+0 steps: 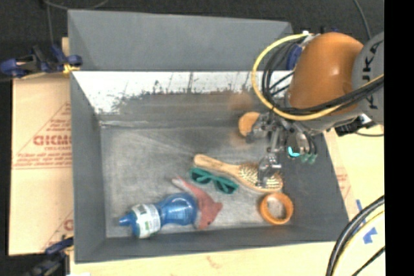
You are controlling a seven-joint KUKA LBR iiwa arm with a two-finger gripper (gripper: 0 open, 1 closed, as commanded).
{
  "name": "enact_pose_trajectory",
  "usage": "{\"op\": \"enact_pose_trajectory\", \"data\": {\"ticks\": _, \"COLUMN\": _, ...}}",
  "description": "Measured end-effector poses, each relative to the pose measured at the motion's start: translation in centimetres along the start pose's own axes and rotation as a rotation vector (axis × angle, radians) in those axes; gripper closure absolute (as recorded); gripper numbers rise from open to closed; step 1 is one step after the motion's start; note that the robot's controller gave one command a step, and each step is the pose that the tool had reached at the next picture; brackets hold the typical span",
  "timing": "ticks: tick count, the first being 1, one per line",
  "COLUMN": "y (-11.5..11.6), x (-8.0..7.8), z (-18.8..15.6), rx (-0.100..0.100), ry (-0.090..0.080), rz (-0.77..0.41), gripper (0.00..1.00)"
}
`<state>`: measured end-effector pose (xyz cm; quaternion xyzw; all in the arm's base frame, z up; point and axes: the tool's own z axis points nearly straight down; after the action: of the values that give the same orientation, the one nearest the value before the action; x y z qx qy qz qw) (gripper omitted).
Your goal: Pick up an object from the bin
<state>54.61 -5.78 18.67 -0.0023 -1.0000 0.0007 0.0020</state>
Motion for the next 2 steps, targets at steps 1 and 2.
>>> {"op": "enact_pose_trajectory", "data": {"ticks": 1, "y": 0.0, "x": -0.1, "z": -0.4, "rx": 0.001, "ry": -0.007, "rz": -0.001, "gripper": 0.00}}
{"op": "enact_pose_trajectory", "data": {"ticks": 2, "y": 4.6, "x": -2.2, "z": 11.2, "rx": -0.001, "ry": -0.019, "rz": -0.013, "gripper": 1.00}}
